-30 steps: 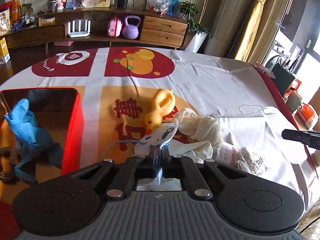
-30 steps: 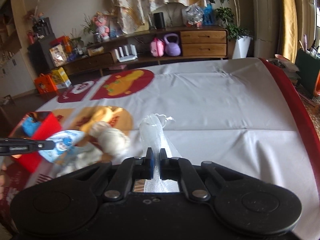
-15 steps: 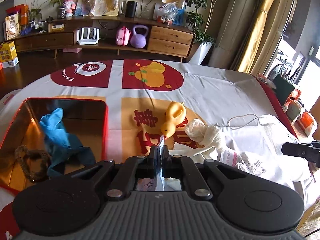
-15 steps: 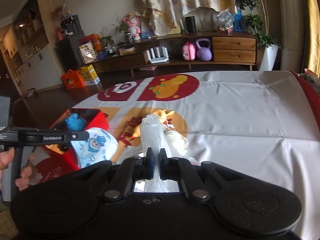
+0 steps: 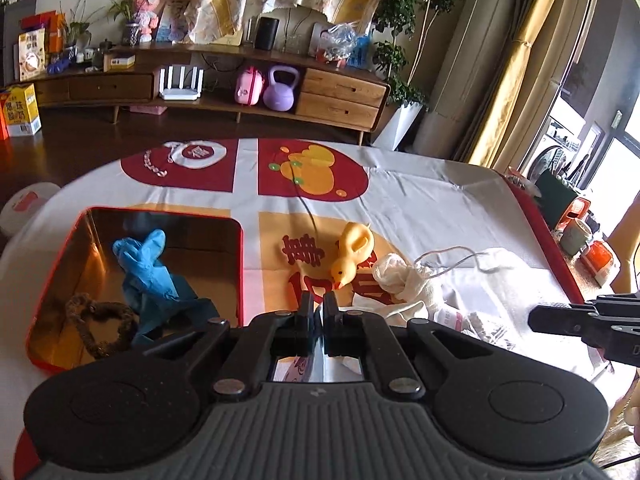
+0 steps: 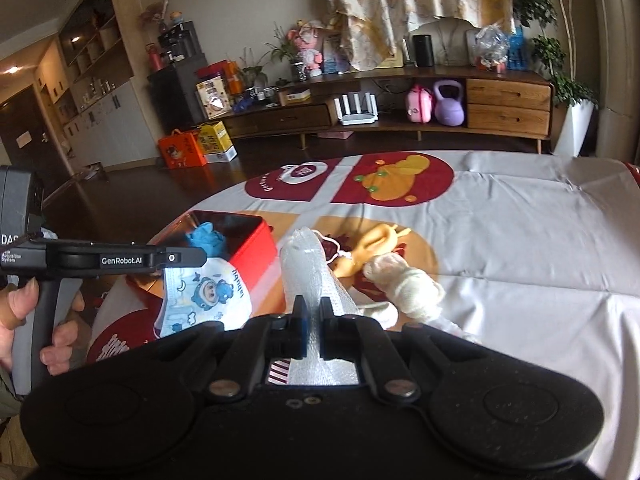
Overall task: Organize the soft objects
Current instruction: 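Lift the plastic bag with the right tool while the left tool carries the packet toward the tin, then drop the plastic bag into the tin with the right tool while the left tool holds the packet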
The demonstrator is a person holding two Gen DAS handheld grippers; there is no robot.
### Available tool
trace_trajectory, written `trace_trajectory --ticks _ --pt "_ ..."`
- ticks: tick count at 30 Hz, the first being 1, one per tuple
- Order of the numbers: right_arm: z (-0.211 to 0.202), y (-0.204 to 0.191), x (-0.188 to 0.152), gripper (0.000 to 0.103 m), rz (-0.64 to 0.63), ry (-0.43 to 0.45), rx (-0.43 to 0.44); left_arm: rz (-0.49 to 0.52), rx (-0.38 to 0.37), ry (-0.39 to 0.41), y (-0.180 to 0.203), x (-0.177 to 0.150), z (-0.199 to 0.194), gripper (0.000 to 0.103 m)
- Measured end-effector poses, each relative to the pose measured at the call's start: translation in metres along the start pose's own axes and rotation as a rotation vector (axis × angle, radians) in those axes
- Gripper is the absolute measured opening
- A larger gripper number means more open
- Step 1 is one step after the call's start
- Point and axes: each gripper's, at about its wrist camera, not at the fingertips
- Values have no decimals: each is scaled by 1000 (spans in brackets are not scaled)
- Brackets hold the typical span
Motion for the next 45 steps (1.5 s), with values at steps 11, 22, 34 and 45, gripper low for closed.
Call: trace_trajectory --ticks 11,22,34,45 --pt "18 -29 22 5 -47 -11 59 -6 3 43 -13 20 -24 4" --pt "63 -70 52 5 -95 -41 108 23 71 95 -42 50 -46 4" --pt "140 -115 71 5 -126 -95 87 -18 152 76 -99 54 -34 4" --pt "212 -119 60 6 -85 -184 8 -43 160 -11 -126 22 0 4"
Point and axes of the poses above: each gripper's, at about its wrist camera, not at the fingertips, and z roughly the way its jaws point, y to its right, x to its top, and after that the axes turned 6 degrees about x, right-handed
